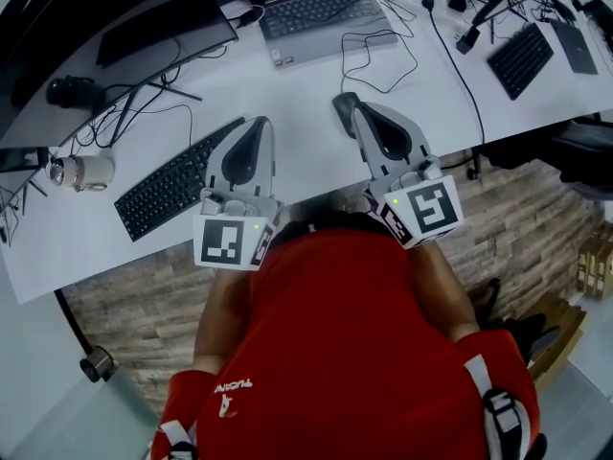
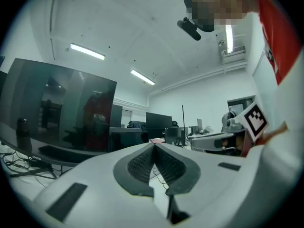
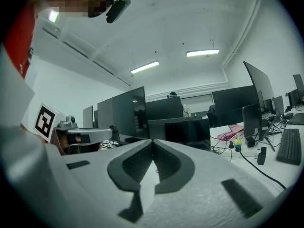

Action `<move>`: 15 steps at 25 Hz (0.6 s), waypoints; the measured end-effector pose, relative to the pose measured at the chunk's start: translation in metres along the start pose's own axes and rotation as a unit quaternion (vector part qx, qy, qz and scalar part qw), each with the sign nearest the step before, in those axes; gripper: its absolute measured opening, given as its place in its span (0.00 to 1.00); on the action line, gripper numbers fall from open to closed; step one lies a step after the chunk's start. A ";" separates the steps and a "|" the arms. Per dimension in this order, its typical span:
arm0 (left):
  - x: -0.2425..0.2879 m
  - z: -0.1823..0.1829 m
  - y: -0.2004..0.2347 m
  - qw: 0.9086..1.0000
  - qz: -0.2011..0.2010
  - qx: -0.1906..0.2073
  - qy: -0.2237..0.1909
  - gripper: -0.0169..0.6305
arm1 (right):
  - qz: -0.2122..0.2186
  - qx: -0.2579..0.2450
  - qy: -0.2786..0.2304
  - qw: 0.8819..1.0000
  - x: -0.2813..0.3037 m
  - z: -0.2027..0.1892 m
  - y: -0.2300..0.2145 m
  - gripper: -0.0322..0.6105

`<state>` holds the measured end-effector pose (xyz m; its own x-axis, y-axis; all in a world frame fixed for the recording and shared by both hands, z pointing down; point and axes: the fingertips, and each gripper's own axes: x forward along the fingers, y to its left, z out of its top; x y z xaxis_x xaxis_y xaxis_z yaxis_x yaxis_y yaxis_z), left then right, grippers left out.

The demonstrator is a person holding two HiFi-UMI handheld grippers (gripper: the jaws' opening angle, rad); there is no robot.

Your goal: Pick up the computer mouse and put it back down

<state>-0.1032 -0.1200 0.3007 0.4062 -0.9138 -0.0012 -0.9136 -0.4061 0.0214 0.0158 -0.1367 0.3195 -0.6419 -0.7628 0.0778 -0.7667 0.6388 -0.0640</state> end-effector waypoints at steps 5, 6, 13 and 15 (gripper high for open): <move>-0.002 0.001 -0.002 1.000 0.001 -0.001 -0.002 0.04 | 0.003 0.001 -0.012 1.000 -0.004 0.004 0.003 0.06; -0.002 0.001 -0.003 1.000 0.001 -0.001 -0.002 0.04 | 0.005 0.001 -0.014 1.000 -0.005 0.004 0.003 0.06; -0.002 0.002 -0.006 1.000 -0.002 -0.001 -0.005 0.04 | 0.011 -0.006 -0.029 0.999 -0.007 0.009 0.007 0.06; -0.002 0.003 -0.007 1.000 -0.003 -0.001 -0.005 0.04 | 0.010 -0.009 -0.032 0.999 -0.008 0.010 0.007 0.06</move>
<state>-0.0974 -0.1150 0.2975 0.4109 -0.9116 -0.0123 -0.9113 -0.4111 0.0238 0.0154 -0.1269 0.3083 -0.6569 -0.7539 0.0129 -0.7535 0.6557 -0.0474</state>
